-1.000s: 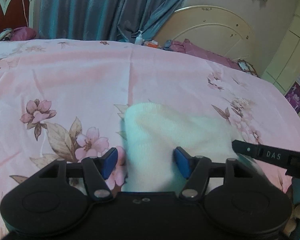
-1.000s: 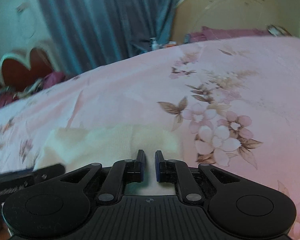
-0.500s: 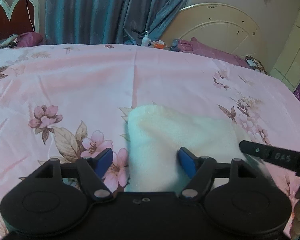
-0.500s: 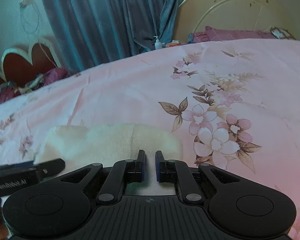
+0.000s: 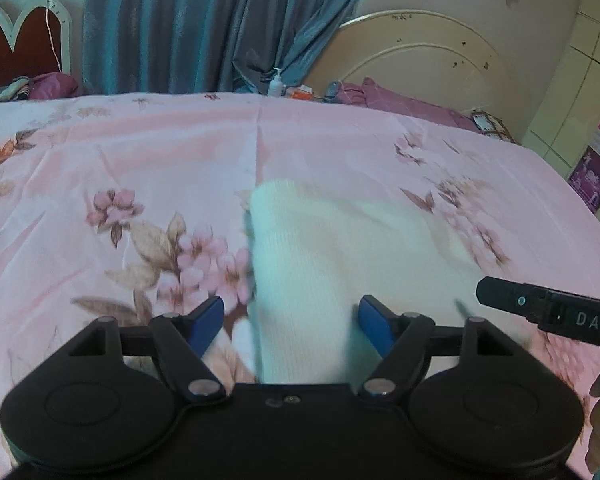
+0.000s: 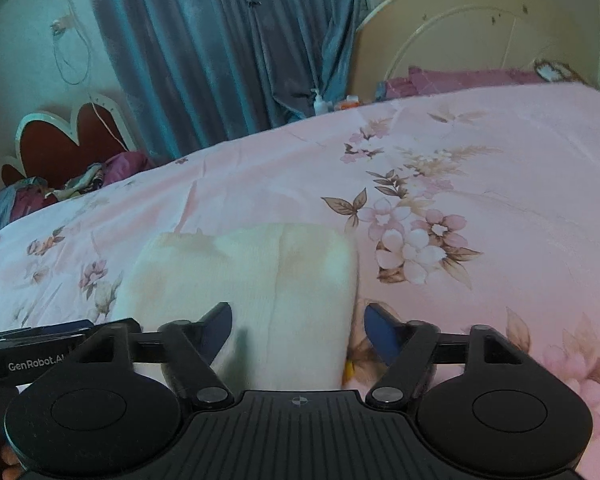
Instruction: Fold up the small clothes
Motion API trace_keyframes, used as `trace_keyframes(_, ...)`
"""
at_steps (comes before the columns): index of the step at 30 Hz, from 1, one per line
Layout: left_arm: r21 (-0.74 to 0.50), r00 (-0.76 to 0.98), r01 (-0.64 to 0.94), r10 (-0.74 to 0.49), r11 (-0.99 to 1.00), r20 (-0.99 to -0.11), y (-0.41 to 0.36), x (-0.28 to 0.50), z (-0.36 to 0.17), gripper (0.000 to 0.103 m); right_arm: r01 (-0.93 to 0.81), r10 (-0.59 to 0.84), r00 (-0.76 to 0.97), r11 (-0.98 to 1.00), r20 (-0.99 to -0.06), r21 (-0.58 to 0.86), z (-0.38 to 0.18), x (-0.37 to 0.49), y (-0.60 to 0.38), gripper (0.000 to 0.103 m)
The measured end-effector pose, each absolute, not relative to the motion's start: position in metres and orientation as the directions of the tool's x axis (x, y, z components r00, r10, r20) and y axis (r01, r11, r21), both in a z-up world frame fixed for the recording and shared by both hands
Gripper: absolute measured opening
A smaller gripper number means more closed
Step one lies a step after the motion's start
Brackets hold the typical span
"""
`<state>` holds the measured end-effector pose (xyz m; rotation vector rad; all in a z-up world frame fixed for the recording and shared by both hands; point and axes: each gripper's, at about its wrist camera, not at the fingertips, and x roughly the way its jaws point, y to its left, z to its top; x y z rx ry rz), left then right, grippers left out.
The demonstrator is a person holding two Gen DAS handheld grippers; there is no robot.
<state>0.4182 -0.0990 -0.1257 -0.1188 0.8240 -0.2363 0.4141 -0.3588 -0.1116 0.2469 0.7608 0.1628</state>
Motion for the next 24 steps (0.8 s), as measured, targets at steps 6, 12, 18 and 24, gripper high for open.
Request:
trace_keyframes(6,-0.213,0.639,0.146,-0.257,0.966,-0.725,-0.097,0.408,-0.136,0.077,-0.020,0.212,0.684,0.962,-0.698,0.273,-0.127,0.402,-0.363,0.050)
trace_keyframes(12,-0.223,0.630,0.128,-0.253,0.966,-0.735,-0.097,0.409,-0.145,0.082,0.023,0.204,0.669,0.955,-0.715,0.295,-0.138,0.405,-0.371,0.050)
trace_keyframes(18,-0.198,0.636,0.129,-0.235,0.972,-0.735,-0.099,0.400,-0.135,0.082,0.006,0.222,0.683,0.951,-0.695,0.310,-0.124,0.388,-0.370,0.050)
trace_keyframes(24,-0.214,0.620,0.138,-0.253,0.967,-0.743,-0.096,0.384,-0.135,0.081,-0.010,0.238,0.681,0.949,-0.693,0.316,-0.118,0.363,-0.369,0.050)
